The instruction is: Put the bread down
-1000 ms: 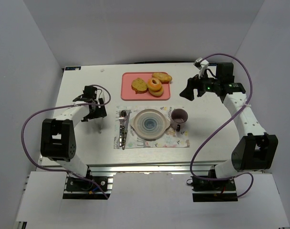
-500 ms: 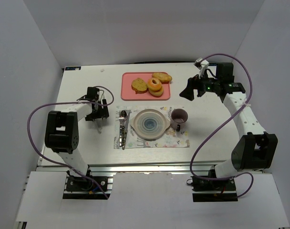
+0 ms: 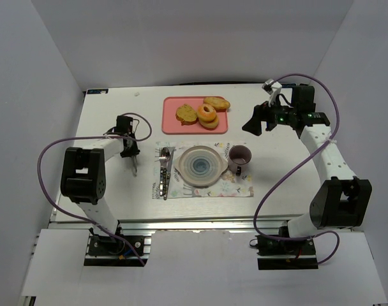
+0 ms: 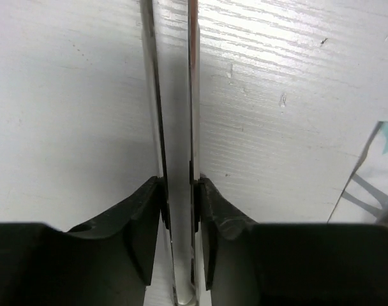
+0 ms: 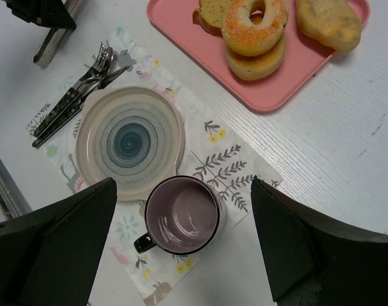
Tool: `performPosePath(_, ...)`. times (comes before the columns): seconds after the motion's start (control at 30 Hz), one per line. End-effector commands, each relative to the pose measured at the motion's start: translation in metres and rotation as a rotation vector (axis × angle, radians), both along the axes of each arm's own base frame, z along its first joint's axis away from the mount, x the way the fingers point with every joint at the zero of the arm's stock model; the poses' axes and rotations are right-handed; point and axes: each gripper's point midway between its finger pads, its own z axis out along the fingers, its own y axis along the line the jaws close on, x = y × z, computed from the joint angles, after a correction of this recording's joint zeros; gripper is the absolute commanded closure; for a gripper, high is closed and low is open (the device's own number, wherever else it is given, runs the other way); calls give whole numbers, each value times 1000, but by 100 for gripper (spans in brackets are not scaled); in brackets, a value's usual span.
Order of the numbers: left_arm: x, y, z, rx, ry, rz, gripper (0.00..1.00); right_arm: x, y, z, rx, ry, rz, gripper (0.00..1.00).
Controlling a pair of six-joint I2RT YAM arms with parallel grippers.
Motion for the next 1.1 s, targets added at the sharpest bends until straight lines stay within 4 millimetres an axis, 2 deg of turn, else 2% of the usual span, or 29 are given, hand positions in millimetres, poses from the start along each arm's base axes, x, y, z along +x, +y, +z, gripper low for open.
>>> performPosePath(0.0,-7,1,12,6,-10,1,65,-6,1,15,31,-40,16,11)
performPosePath(0.07,-2,0,26,-2,-40,-5,72,-6,0,15,32,-42,14,11)
performPosePath(0.2,6,-17,68,-79,-122,-61,99,-8,1,14,37,-39,17,11)
performPosePath(0.23,8,-28,85,-133,-162,-89,99,-8,0,13,40,-33,17,11)
performPosePath(0.27,10,-43,102,-208,-200,-127,88,-9,1,13,45,-29,19,11)
performPosePath(0.3,12,-43,110,-209,-222,-129,88,-10,1,12,45,-28,19,11)
performPosePath(0.4,15,-64,131,-324,-260,-162,68,-10,1,10,55,-19,21,11)
performPosePath(0.43,20,-69,139,-355,-277,-156,64,-11,2,10,58,-17,24,11)
performPosePath(0.63,49,-101,172,-483,-362,-189,53,-11,2,10,66,-15,27,11)
performPosePath(0.7,61,-110,177,-487,-364,-212,48,-12,1,10,71,-14,26,11)
performPosePath(0.73,60,-113,167,-485,-332,-219,48,-12,1,10,74,-12,26,11)
performPosePath(0.77,65,-120,175,-482,-333,-237,48,-12,0,10,75,-14,24,11)
performPosePath(0.87,76,-129,171,-457,-299,-266,47,-13,-3,8,79,-14,18,11)
performPosePath(0.97,83,-130,165,-431,-279,-273,47,-14,-5,6,82,-11,13,11)
performPosePath(1.0,91,-131,161,-420,-275,-275,47,-14,-6,4,85,-7,10,11)
performPosePath(1.03,94,-133,152,-409,-255,-278,46,-14,-6,3,86,-4,11,11)
performPosePath(1.07,96,-133,157,-410,-265,-280,46,-14,-6,4,86,-5,11,11)
